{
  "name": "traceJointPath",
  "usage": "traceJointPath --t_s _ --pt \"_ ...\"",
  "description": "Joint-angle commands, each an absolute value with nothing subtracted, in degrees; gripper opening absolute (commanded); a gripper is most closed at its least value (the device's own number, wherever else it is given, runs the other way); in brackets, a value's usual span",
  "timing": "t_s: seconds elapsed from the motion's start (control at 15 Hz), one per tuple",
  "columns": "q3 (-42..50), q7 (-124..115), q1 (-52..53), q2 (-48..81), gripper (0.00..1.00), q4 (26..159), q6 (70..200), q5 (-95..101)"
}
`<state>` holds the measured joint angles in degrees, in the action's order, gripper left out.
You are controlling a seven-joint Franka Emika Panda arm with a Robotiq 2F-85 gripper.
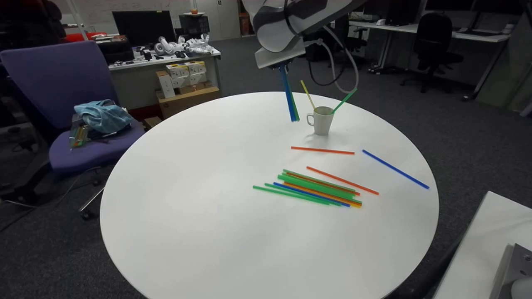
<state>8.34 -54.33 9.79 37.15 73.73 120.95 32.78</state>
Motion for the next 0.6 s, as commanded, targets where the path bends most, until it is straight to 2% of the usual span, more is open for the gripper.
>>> traceJointPath --t_s 0.0,0.2,0.53 --pt "6.26 -46.84 8.62 30.73 0.01 87.52 125.24 29.56" --pt "7.82 -42.08 8.43 29.69 0.01 95.4 129.89 31.96" --pt "6.54 -26.27 2.68 27.93 0.01 108.52 148.4 26.29"
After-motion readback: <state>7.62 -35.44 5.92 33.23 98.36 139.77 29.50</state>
